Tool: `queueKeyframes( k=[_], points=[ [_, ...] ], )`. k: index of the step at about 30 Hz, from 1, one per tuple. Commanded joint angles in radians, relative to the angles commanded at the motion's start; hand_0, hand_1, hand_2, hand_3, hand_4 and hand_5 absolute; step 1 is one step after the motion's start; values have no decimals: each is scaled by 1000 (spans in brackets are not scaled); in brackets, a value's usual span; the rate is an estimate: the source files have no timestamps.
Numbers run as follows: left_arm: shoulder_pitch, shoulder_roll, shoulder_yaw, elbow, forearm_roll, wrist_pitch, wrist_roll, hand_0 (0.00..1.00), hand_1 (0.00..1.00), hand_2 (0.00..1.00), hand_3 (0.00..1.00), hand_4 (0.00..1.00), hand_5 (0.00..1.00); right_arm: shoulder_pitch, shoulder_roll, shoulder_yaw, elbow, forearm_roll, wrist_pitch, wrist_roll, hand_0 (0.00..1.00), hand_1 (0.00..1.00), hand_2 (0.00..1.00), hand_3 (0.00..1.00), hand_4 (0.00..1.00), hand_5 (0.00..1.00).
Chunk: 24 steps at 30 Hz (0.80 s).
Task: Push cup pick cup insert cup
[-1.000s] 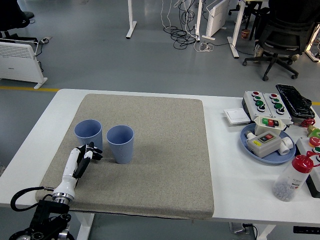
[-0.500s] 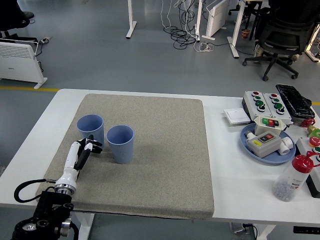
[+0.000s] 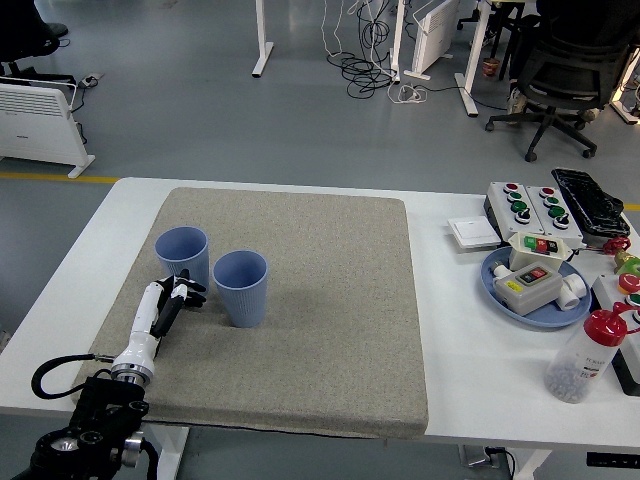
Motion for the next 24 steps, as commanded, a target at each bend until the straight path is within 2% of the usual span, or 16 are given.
queueKeyframes(
  k=[13, 17, 22, 24],
  points=[
    [-85, -36, 85, 97, -83, -10, 0, 573, 442, 422, 426, 503, 998, -3, 3, 8, 2, -17, 2, -5, 703, 641, 652, 584, 79, 466],
    [-125, -43, 136, 141, -132, -17, 0, 576, 443, 422, 425, 502, 998, 1, 2, 5, 2, -14, 2, -4, 703, 641, 652, 584, 79, 466],
    [-147, -55, 181, 181, -188, -26, 0, 580, 446, 423, 427, 501, 998, 3, 2, 7, 2, -17, 2, -5, 703, 641, 653, 583, 79, 466],
    [-144, -55, 170, 187, -188, -28, 0, 580, 446, 423, 427, 501, 998, 3, 2, 6, 2, -17, 2, -5, 703, 641, 653, 583, 79, 466]
  ],
)
